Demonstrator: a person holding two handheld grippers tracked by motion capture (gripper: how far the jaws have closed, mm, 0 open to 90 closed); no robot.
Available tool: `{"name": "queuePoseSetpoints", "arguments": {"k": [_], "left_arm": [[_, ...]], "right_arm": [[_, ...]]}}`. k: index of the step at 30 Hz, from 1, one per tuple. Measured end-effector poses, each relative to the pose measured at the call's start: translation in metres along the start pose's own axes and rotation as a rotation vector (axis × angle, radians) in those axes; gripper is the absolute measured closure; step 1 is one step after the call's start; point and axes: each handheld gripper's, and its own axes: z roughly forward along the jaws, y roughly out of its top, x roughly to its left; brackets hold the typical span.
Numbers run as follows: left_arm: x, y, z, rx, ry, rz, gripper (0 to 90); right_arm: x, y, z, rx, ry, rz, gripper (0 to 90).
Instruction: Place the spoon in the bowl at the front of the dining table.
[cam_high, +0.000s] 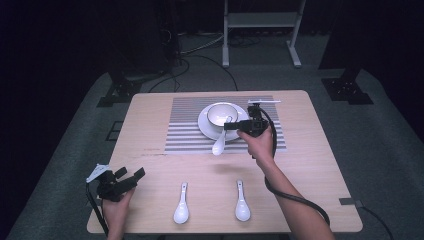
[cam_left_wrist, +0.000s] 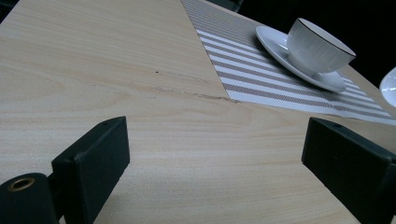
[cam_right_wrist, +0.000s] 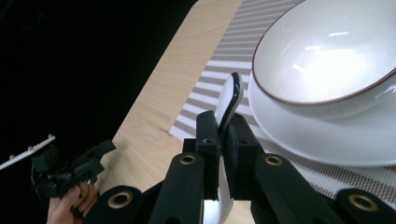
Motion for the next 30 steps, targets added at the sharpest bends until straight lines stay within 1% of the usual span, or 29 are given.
{"name": "queuePoseSetpoints", "arguments": {"k": [4,10,11,16,17,18,20,22,23,27,30], "left_arm": [[0.0,0.0,0.0,0.0,0.0,-0.001,6.3],[0.001,0.0,0.0,0.001,0.001,-0.005,6.3],[0.001,0.0,-0.001,0.0,0.0,-0.006,6.3],[0.001,0.0,-0.001,-0.001,-0.004,-0.013,6.3],[0.001,0.0,-0.001,-0.002,-0.005,-0.015,6.3],[0.001,0.0,-0.001,-0.002,-0.006,-0.016,6.3],[0.002,0.0,0.0,0.0,-0.008,-0.015,6.3],[0.002,0.0,0.0,0.0,-0.008,-0.015,6.3],[0.002,0.0,-0.001,-0.001,-0.008,-0.016,6.3],[0.002,0.0,-0.001,-0.001,-0.008,-0.017,6.3],[0.002,0.0,-0.001,-0.004,-0.012,-0.017,6.3]], "right_arm": [[-0.003,0.005,0.001,-0.013,-0.007,0.01,84.8],[-0.01,0.017,0.004,-0.045,-0.013,0.046,84.8],[-0.01,0.017,0.004,-0.045,-0.013,0.046,84.8],[-0.016,0.027,0.005,-0.082,-0.036,0.066,84.8],[-0.016,0.027,0.005,-0.082,-0.036,0.066,84.8],[-0.019,0.03,0.005,-0.089,-0.034,0.078,84.8],[-0.02,0.032,0.005,-0.098,-0.04,0.086,84.8],[-0.021,0.033,0.005,-0.102,-0.042,0.086,84.8],[-0.024,0.035,0.007,-0.104,-0.042,0.096,84.8],[-0.025,0.04,0.008,-0.113,-0.055,0.104,84.8],[-0.025,0.047,0.008,-0.129,-0.071,0.115,84.8]]}}
